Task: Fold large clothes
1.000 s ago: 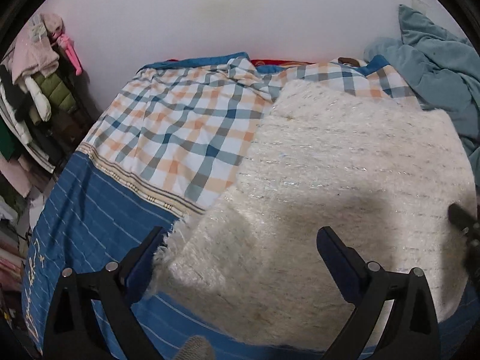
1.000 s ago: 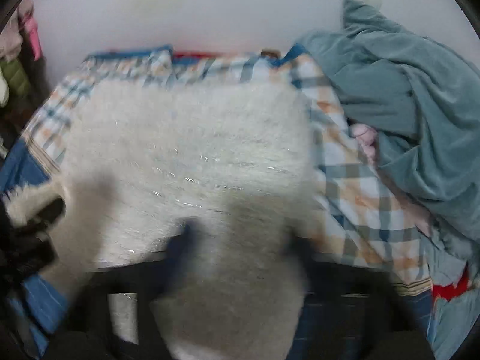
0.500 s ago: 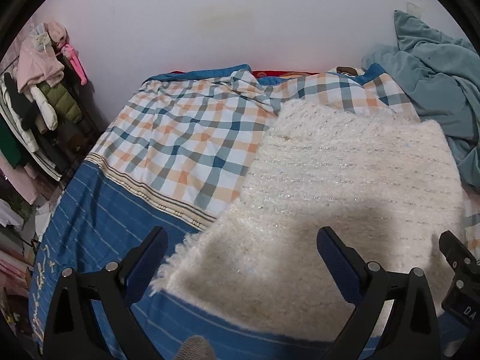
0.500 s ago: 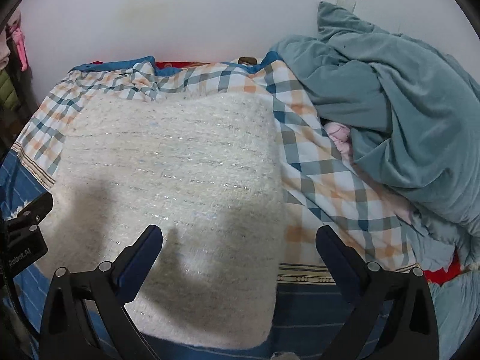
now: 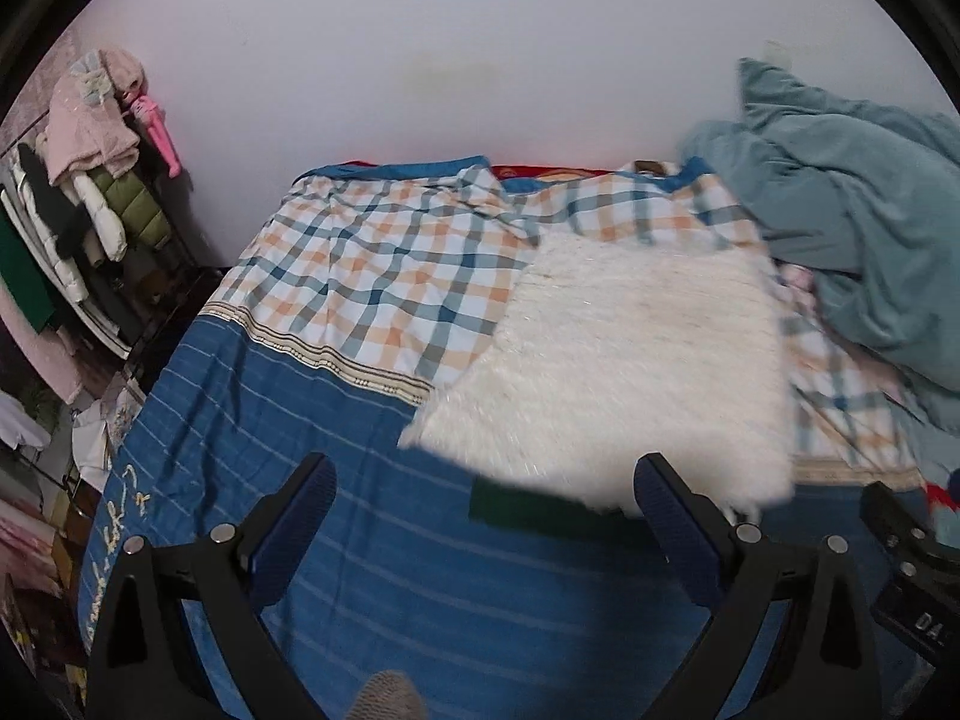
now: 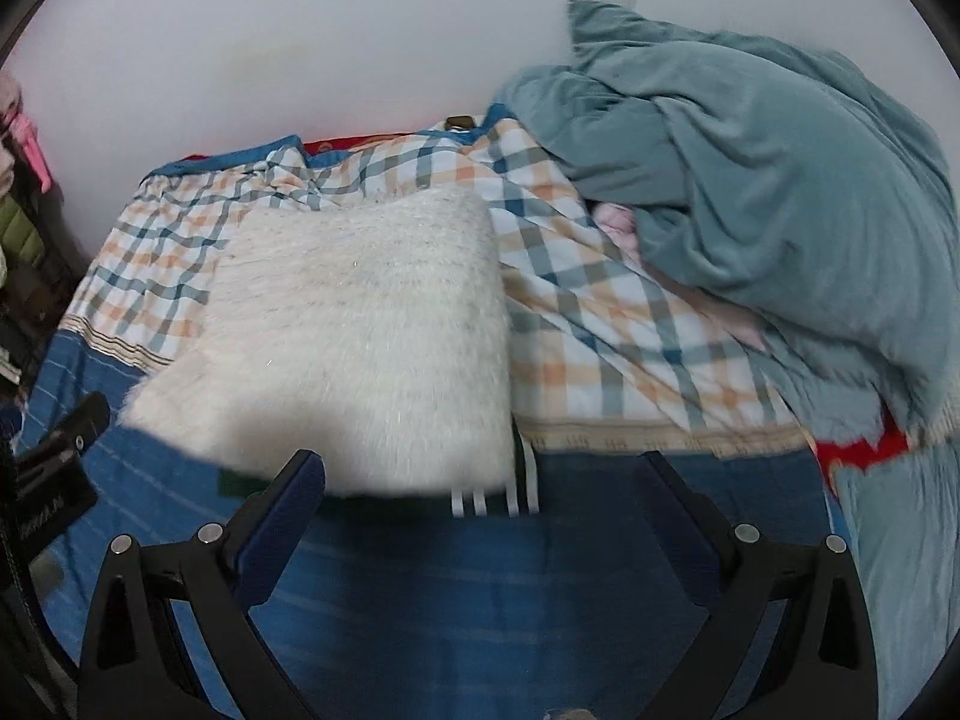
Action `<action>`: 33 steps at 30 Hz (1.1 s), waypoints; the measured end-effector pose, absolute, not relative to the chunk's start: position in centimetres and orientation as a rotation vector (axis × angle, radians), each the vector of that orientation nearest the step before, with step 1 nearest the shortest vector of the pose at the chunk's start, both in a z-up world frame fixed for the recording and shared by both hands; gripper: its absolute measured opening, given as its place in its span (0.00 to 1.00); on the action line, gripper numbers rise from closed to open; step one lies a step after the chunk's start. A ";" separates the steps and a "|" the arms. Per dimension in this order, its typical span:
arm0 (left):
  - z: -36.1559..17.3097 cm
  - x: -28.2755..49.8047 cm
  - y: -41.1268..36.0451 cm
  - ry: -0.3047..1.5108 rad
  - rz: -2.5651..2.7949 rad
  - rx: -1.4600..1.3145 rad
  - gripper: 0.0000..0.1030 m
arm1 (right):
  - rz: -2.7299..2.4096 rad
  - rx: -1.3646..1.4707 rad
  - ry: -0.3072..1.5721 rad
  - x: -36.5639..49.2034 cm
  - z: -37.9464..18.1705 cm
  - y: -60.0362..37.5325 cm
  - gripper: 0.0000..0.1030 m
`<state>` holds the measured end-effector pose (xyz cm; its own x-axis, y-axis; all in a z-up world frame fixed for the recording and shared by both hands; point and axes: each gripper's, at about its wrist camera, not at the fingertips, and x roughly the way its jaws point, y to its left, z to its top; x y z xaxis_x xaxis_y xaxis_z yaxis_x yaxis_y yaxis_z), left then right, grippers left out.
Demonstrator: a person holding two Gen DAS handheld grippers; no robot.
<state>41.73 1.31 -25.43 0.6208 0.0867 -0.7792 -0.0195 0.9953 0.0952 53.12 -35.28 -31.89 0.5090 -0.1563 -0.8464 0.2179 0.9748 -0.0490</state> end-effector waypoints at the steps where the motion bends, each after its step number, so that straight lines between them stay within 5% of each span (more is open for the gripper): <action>1: -24.5 40.7 1.4 0.897 0.050 0.081 0.98 | -0.231 0.074 1.014 51.5 -30.7 -35.2 1.00; 19: -3.2 18.7 6.1 0.748 -0.026 0.087 0.98 | -0.363 0.045 0.860 25.1 -4.8 -32.1 1.00; 33: 1.2 11.2 7.2 0.690 -0.057 0.046 0.98 | -0.317 0.017 0.763 13.2 5.8 -30.7 1.00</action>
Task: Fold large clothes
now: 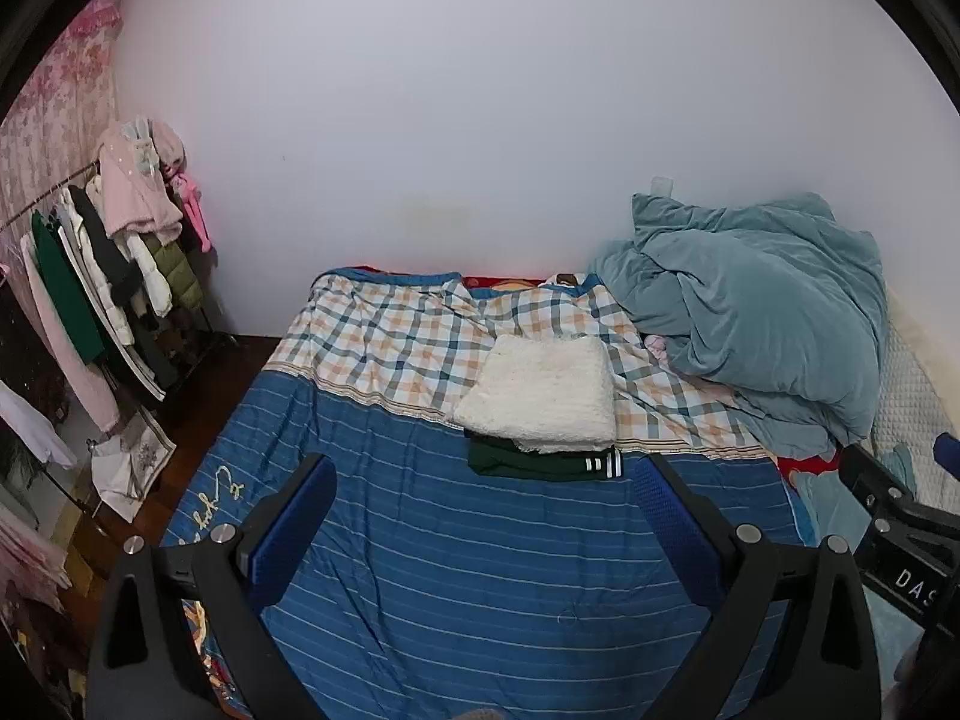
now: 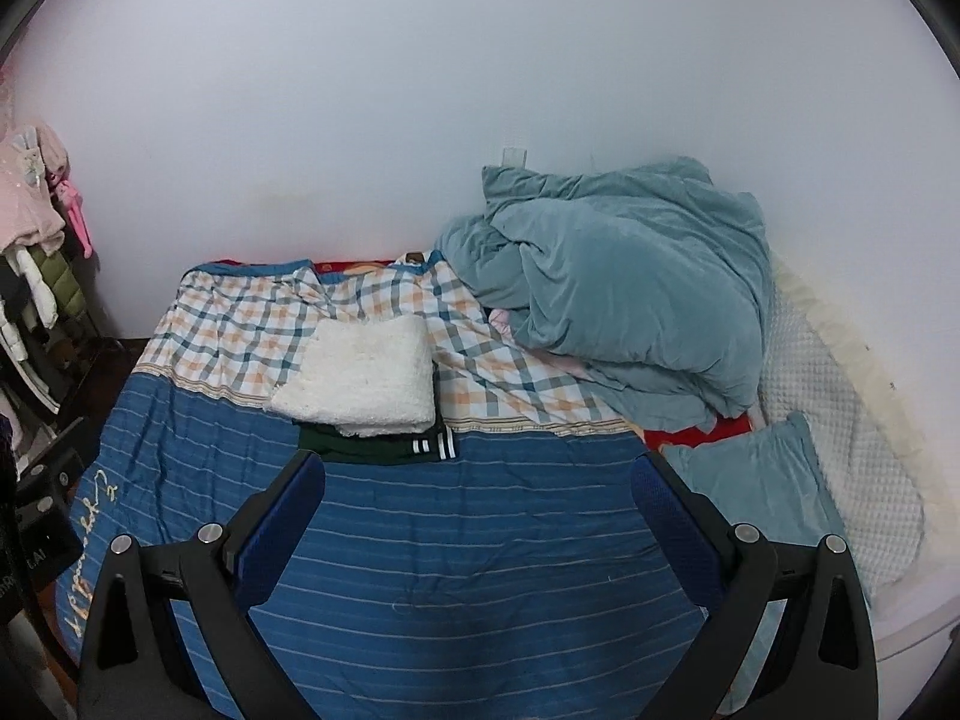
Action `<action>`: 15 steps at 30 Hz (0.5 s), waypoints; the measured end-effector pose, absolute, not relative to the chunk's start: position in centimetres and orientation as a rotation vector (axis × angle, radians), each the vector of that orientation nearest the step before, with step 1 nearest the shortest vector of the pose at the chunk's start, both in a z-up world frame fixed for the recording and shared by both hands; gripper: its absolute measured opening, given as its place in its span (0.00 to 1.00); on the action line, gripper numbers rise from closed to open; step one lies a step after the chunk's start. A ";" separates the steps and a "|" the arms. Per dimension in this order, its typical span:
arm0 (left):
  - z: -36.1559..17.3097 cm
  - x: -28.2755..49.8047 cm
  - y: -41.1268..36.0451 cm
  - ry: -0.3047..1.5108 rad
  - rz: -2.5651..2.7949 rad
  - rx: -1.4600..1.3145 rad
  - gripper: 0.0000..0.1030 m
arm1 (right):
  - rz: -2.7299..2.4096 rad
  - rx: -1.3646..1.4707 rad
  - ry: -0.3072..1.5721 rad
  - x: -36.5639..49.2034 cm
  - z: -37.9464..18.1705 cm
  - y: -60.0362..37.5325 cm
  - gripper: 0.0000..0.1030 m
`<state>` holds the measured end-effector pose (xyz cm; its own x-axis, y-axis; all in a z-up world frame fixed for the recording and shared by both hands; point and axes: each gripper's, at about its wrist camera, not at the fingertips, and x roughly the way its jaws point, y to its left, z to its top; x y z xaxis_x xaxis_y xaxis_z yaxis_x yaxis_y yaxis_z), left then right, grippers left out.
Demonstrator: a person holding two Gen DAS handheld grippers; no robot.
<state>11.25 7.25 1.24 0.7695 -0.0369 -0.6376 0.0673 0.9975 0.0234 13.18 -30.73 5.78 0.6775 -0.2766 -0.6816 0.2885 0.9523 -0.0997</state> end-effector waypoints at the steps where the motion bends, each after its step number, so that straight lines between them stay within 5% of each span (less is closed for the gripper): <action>1: 1.4 11.0 7.2 0.687 -0.061 0.046 0.98 | -0.318 0.016 0.757 12.7 6.1 -30.7 1.00; 15: 1.7 9.4 6.6 0.675 -0.062 0.069 0.99 | -0.295 0.028 0.741 12.0 7.4 -31.3 1.00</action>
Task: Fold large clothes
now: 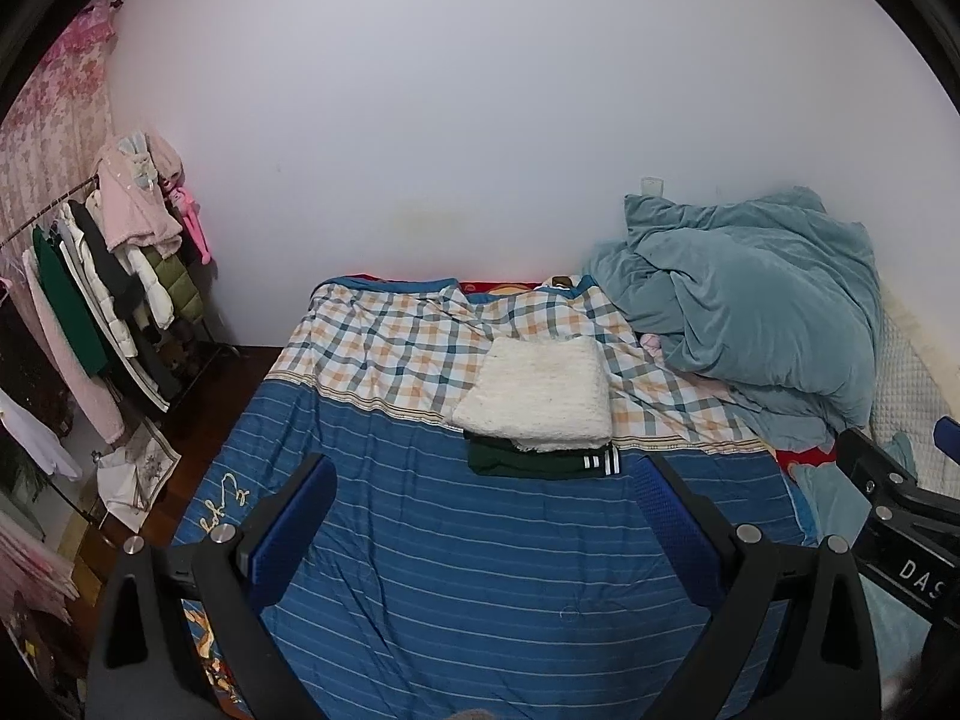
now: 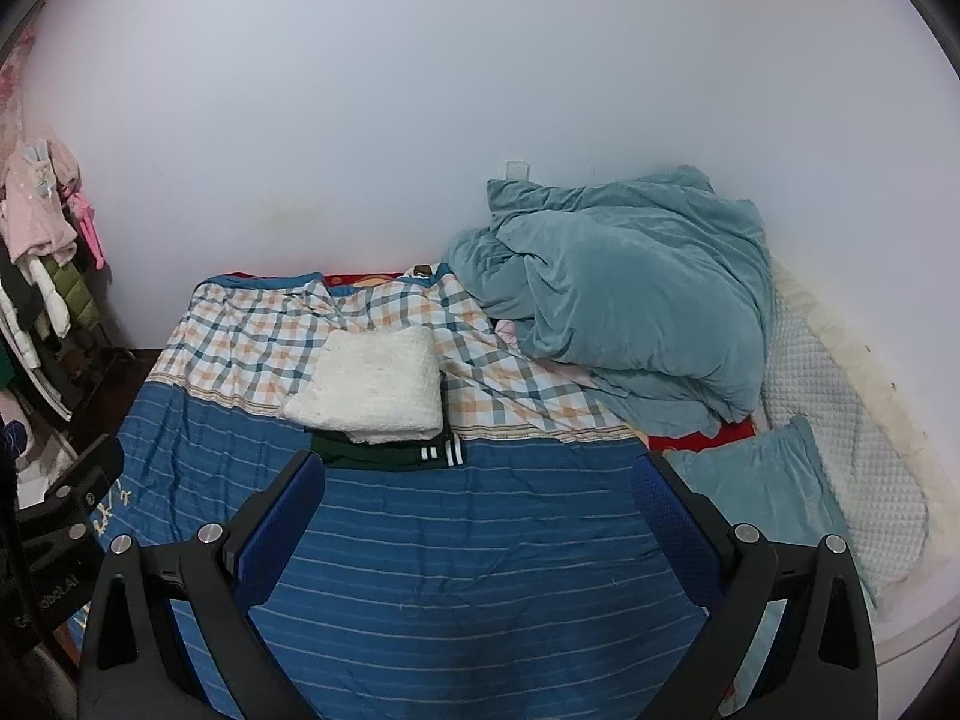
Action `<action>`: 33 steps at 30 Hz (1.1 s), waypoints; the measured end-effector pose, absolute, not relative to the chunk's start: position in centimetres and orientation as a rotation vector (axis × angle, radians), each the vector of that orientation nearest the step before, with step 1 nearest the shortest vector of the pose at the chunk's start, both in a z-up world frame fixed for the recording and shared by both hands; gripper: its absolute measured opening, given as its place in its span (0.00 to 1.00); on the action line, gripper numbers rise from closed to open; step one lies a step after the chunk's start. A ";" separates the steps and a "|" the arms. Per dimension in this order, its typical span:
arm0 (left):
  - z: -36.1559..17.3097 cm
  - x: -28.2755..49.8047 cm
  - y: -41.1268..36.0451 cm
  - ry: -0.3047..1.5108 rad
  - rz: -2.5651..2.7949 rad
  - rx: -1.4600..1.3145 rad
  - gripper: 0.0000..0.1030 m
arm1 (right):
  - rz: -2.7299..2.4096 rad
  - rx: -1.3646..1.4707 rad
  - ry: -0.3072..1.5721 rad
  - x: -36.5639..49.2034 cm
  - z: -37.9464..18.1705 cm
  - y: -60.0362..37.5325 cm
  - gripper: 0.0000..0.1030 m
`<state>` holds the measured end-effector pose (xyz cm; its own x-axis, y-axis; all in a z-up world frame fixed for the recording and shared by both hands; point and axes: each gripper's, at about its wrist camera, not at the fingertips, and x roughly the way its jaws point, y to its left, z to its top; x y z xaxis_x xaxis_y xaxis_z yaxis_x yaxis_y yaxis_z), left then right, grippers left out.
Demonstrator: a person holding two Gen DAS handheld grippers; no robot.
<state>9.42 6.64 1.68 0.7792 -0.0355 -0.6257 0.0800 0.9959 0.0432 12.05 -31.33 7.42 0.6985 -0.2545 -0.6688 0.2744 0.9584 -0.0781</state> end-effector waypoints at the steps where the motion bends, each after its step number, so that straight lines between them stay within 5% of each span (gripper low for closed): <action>1: 1.8 9.3 6.7 0.669 -0.060 0.065 0.99 | -0.299 0.028 0.739 12.3 7.3 -31.5 1.00; 33: 3.3 8.7 6.7 0.636 -0.041 0.063 0.99 | -0.272 0.055 0.719 12.3 7.8 -31.4 1.00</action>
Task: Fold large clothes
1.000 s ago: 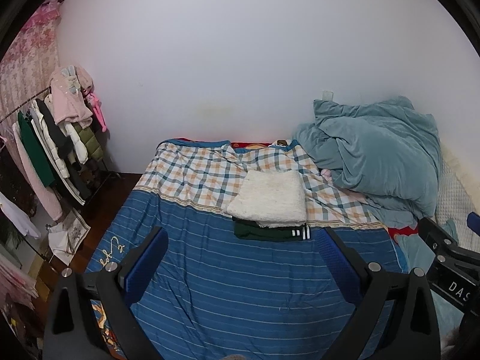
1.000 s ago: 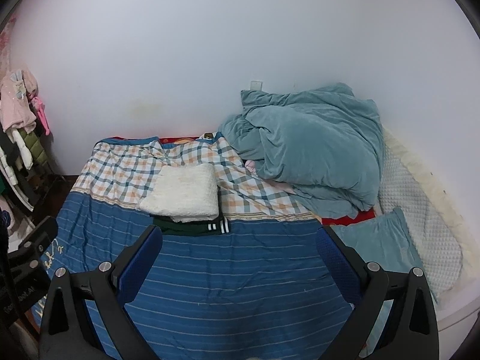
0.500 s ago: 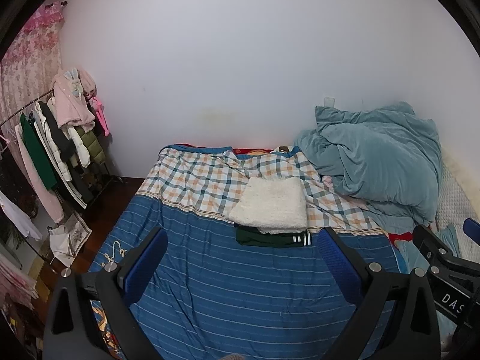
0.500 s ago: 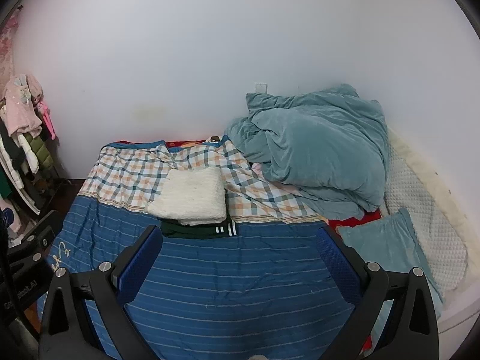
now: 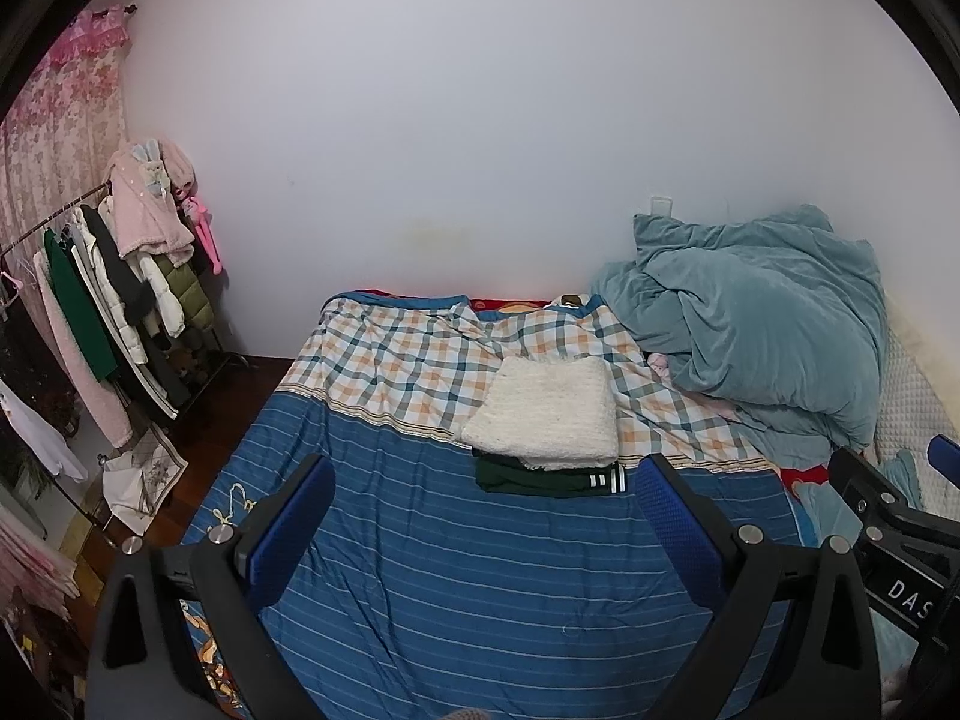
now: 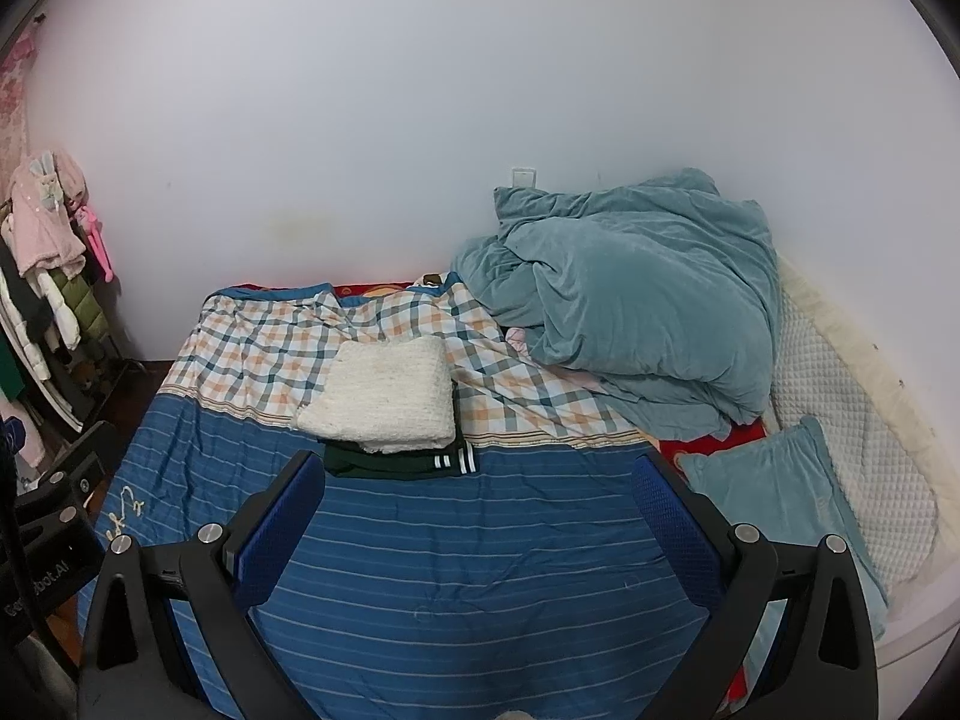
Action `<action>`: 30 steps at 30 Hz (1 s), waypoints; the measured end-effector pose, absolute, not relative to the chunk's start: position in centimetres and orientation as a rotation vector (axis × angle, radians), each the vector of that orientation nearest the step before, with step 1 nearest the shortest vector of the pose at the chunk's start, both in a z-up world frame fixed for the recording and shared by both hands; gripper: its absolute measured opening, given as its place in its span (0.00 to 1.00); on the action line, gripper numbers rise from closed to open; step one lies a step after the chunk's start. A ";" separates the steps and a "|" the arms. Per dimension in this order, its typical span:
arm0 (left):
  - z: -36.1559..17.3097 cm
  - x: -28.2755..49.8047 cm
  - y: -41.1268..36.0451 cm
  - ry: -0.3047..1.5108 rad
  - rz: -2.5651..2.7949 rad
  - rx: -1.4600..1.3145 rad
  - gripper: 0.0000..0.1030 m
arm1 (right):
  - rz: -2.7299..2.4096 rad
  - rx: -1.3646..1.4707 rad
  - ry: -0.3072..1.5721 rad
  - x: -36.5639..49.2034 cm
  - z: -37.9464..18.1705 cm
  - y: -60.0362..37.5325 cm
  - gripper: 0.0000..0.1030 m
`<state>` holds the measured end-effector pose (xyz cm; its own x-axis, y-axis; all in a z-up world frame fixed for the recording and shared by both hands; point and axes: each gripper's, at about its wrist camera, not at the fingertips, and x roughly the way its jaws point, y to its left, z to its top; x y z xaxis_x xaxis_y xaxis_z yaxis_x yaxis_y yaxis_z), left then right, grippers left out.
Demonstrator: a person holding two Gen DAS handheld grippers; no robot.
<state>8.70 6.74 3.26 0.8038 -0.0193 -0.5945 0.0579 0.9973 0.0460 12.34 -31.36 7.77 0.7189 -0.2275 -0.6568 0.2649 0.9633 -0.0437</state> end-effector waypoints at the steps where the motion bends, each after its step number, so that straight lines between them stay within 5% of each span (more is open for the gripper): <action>1: 3.3 8.7 6.8 0.635 -0.041 0.062 0.99 | -0.274 0.054 0.718 12.3 7.8 -31.4 1.00; 30: 4.5 8.5 7.5 0.611 -0.040 0.067 0.99 | -0.276 0.061 0.706 12.2 8.1 -31.6 1.00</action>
<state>8.46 7.45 4.54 0.8183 -0.0176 -0.5745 0.0576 0.9970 0.0514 12.22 -31.59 8.11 0.7261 -0.2292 -0.6482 0.2705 0.9620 -0.0371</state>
